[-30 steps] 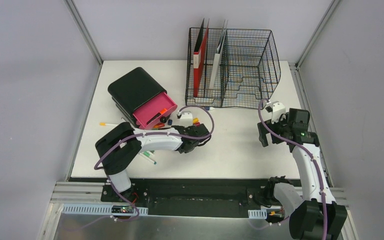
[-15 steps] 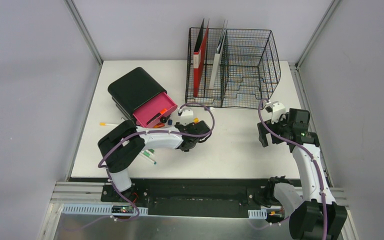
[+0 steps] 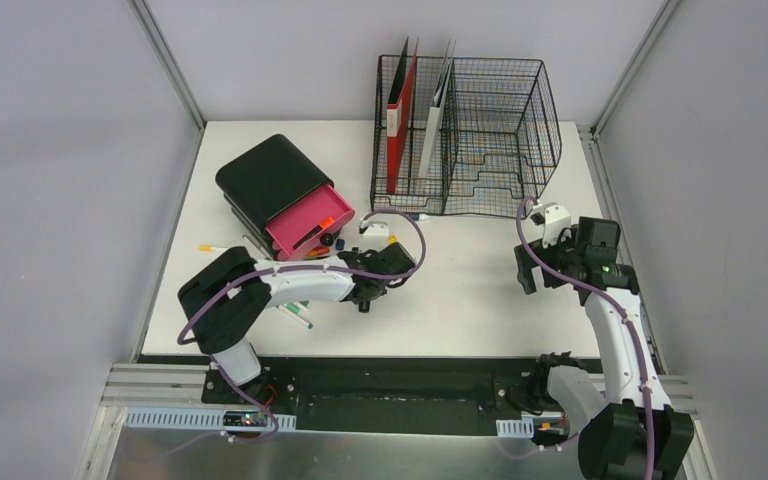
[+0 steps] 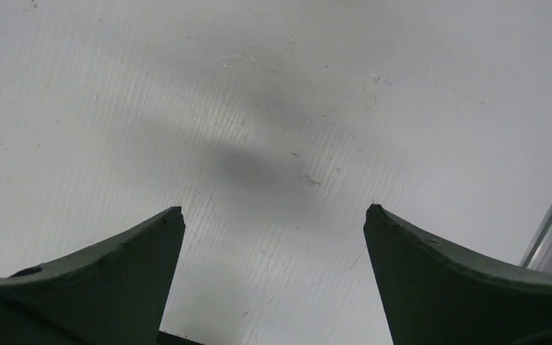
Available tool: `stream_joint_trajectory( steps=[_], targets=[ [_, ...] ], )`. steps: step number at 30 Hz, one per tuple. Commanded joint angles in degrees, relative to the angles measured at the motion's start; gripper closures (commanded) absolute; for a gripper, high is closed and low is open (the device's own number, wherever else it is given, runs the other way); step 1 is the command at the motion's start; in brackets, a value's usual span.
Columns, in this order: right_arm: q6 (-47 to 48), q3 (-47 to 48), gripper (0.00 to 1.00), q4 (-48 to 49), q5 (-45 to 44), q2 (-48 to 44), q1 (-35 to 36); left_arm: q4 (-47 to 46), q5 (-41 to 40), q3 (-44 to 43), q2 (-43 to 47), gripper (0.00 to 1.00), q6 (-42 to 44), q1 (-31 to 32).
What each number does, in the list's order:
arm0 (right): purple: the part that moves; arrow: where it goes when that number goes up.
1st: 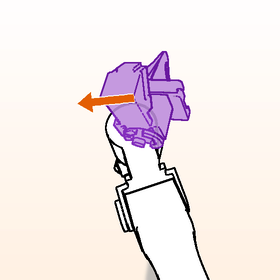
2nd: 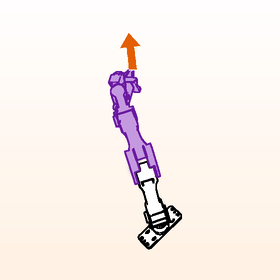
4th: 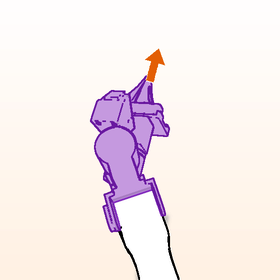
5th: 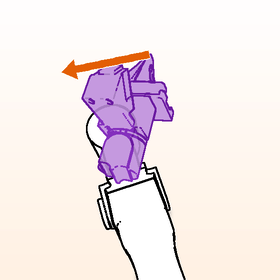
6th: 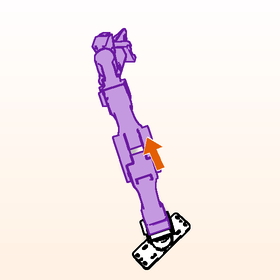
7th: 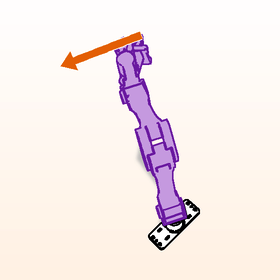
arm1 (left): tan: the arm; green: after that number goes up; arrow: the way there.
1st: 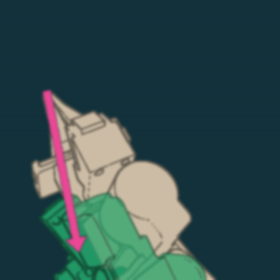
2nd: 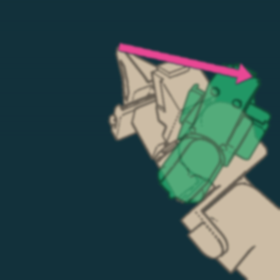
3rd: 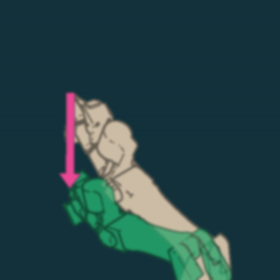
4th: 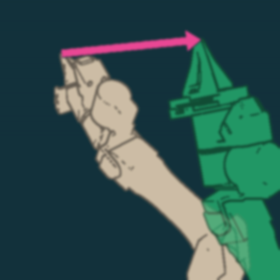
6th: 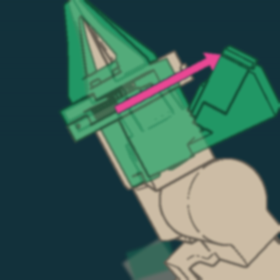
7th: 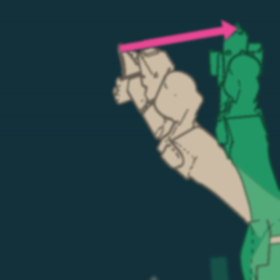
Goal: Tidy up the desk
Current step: Pick up the stationery from the center of the board, then place the stationery in the drawer.
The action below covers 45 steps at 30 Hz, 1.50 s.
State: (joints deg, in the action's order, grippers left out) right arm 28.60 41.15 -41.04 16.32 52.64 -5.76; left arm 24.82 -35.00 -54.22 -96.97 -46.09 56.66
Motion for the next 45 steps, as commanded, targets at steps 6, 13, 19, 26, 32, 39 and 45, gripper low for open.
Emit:
stream_joint_trajectory(
  steps=[6, 13, 19, 26, 32, 39, 45],
  targets=[
    [0.75, 2.39, 0.01, -0.04, 1.46, -1.78, -0.16, 0.5, 14.92, -0.48, 13.37, 1.0, 21.08, 0.44],
    [0.84, 2.36, 0.01, -0.01, 1.85, -2.12, -0.13, 5.98, 23.94, -4.08, 23.88, 1.0, 32.65, 0.16],
    [1.01, 2.28, 0.01, -0.04, 2.1, -2.25, -0.13, 10.04, 31.5, -8.34, 30.22, 1.0, 35.43, -0.31],
    [1.09, 2.37, 0.01, -0.11, 2.23, -2.64, -0.13, 17.11, 30.07, -13.58, 34.69, 1.0, 42.09, -5.16],
    [1.28, 2.27, 0.01, -0.26, 2.49, -2.64, -0.13, 18.42, 29.49, -10.8, 37.81, 1.0, 45.5, -12.75],
    [1.99, 2.44, 0.01, -0.9, 3.11, -1.81, 0.05, 13.61, 34.01, -5.33, 41.46, 1.0, 46.87, -23.58],
    [2.19, 2.54, 0.01, -1.06, 3.31, -1.75, 0.18, 11.84, 40.52, -5.94, 39.84, 1.0, 46.18, -34.14]
  ],
)
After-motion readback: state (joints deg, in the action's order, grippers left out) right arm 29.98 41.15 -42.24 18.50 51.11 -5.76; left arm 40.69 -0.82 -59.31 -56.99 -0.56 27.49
